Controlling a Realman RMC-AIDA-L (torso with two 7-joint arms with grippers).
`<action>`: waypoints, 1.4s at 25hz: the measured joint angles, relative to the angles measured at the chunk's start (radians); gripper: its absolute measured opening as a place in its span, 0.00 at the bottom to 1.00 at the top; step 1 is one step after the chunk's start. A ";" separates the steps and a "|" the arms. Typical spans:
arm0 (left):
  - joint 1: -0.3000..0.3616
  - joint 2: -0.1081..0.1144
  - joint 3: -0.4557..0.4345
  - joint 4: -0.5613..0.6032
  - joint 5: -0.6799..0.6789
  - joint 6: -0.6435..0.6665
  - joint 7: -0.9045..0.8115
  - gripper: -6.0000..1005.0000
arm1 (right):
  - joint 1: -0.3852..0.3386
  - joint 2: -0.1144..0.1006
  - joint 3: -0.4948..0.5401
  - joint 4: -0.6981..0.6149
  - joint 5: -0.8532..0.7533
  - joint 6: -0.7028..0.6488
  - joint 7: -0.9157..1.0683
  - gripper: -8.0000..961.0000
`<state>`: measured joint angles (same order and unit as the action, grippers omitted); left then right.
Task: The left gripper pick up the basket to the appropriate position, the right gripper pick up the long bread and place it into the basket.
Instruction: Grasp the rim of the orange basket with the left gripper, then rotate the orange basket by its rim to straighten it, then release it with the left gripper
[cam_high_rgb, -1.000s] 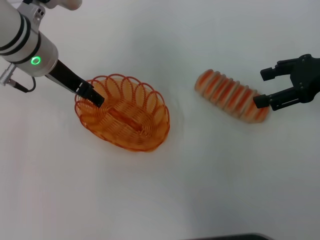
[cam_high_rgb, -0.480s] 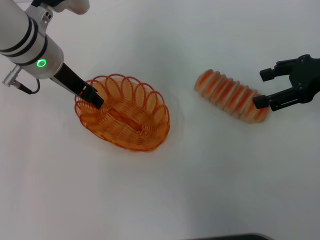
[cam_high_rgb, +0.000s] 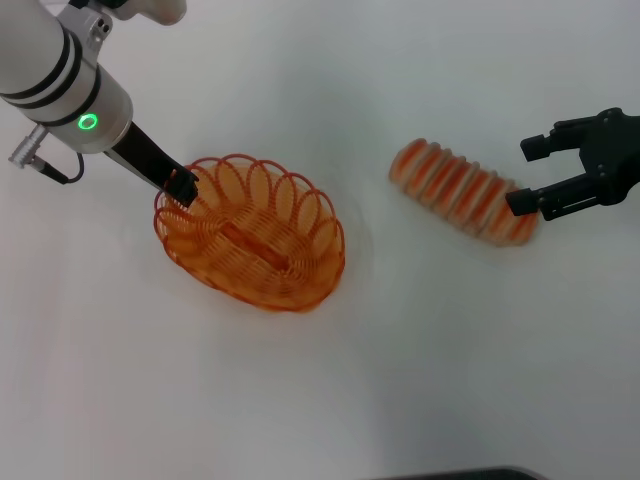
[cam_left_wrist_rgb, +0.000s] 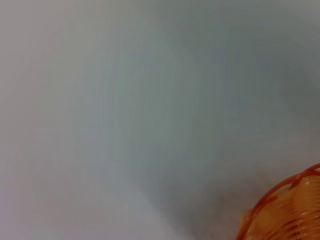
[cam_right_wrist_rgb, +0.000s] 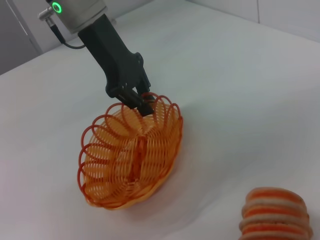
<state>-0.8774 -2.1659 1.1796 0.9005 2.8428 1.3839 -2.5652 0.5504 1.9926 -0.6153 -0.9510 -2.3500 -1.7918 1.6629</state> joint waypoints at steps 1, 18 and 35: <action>-0.001 0.000 0.000 -0.001 0.001 0.002 0.000 0.26 | 0.000 0.000 0.000 0.000 0.000 0.000 0.000 0.98; -0.036 0.006 -0.086 0.063 0.002 0.161 -0.077 0.14 | 0.006 0.000 0.002 0.000 0.000 -0.004 0.000 0.98; -0.069 0.006 -0.240 0.075 -0.035 0.233 -0.185 0.10 | 0.042 0.000 0.040 0.000 0.011 0.056 0.097 0.98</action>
<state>-0.9467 -2.1597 0.9392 0.9757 2.8082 1.6168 -2.7503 0.5919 1.9926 -0.5756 -0.9510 -2.3392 -1.7363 1.7600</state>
